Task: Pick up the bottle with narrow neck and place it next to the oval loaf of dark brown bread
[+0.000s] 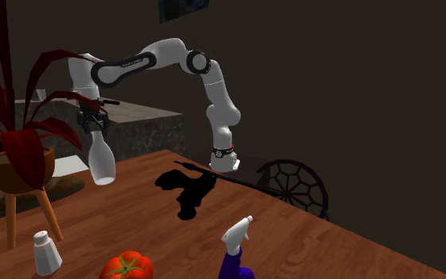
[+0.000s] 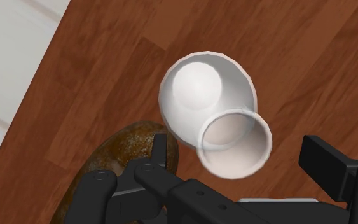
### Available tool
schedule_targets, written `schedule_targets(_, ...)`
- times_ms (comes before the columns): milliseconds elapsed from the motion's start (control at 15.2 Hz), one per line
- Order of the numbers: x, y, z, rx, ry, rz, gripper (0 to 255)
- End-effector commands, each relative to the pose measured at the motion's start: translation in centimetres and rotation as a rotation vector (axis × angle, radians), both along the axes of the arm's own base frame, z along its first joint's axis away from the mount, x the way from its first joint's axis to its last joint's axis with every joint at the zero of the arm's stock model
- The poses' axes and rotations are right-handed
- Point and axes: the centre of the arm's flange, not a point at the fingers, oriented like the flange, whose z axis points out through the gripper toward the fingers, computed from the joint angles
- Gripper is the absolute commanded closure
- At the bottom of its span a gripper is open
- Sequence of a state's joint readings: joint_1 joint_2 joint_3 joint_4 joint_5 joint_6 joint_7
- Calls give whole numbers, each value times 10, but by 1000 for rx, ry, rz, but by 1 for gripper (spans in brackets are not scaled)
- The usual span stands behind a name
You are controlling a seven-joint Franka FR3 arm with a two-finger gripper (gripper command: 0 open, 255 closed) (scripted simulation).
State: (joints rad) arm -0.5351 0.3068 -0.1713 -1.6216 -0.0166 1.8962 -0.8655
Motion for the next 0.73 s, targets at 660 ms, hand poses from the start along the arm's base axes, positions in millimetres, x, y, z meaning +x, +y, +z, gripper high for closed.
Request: schedule_targets(660, 2, 1, 44, 0, 0, 0, 0)
